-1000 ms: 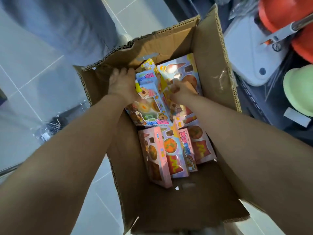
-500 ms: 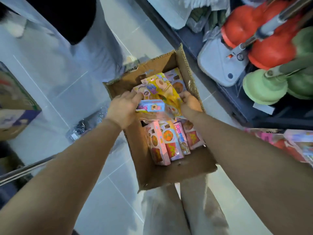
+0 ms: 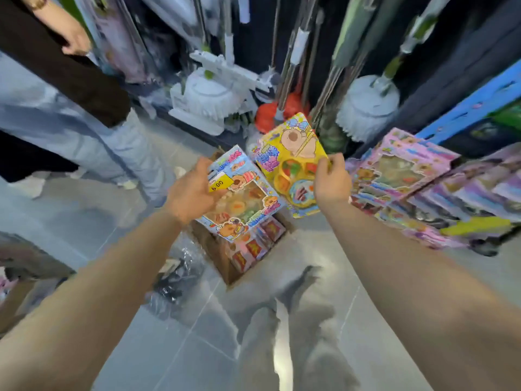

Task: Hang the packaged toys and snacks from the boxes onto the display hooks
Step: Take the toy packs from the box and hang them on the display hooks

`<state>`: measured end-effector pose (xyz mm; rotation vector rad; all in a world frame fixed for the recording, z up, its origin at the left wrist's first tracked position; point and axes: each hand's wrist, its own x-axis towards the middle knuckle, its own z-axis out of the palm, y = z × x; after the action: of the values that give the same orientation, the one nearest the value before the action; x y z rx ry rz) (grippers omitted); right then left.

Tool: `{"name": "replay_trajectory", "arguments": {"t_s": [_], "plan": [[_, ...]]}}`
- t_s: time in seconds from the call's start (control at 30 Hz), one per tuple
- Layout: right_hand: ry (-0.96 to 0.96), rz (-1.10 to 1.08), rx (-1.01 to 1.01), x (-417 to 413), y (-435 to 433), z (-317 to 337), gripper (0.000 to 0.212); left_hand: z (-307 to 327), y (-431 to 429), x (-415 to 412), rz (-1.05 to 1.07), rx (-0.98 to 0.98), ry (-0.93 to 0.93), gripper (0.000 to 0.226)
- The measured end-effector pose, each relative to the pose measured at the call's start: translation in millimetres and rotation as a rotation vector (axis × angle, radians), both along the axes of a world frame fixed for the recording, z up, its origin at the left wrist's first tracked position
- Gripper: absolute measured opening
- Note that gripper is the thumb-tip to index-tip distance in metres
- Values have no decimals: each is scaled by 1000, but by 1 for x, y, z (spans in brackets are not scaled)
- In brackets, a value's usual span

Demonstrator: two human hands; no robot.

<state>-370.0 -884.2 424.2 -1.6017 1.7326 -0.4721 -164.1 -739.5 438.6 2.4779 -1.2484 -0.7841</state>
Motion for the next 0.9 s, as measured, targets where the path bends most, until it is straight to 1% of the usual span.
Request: {"name": "replay_trajectory", "arguments": {"t_s": [0.03, 0.17, 0.27, 0.33, 0.43, 0.5, 0.57, 0.67, 0.73, 0.83, 0.9], "plan": [[30, -29, -44, -20, 3, 17, 29, 15, -4, -10, 7, -12, 30, 52], [102, -89, -175, -102, 11, 76, 36, 73, -27, -52, -87, -72, 70, 53], [115, -182, -184, -156, 16, 105, 38, 106, -45, -91, -194, -133, 30, 51], [99, -244, -199, -191, 22, 116, 39, 122, -57, -123, -267, -138, -26, 49], [93, -298, -215, -243, 32, 123, 39, 137, -72, -173, -421, -97, -209, 50], [104, -332, -194, -276, 39, 123, 37, 141, -83, -201, -510, -90, -321, 51], [90, -343, -144, -309, 44, 118, 35, 140, -96, -229, -558, -76, -370, 51], [-7, -252, -3, -350, 42, 102, 27, 129, -113, -266, -565, -55, -358, 53], [-54, -144, 75, -360, 38, 95, 25, 124, -120, -277, -542, -62, -326, 52], [28, -24, 89, -368, 19, 82, 31, 115, -140, -294, -514, -51, -241, 54], [111, 34, 87, -363, 4, 72, 29, 108, -156, -300, -508, -62, -200, 53]]}}
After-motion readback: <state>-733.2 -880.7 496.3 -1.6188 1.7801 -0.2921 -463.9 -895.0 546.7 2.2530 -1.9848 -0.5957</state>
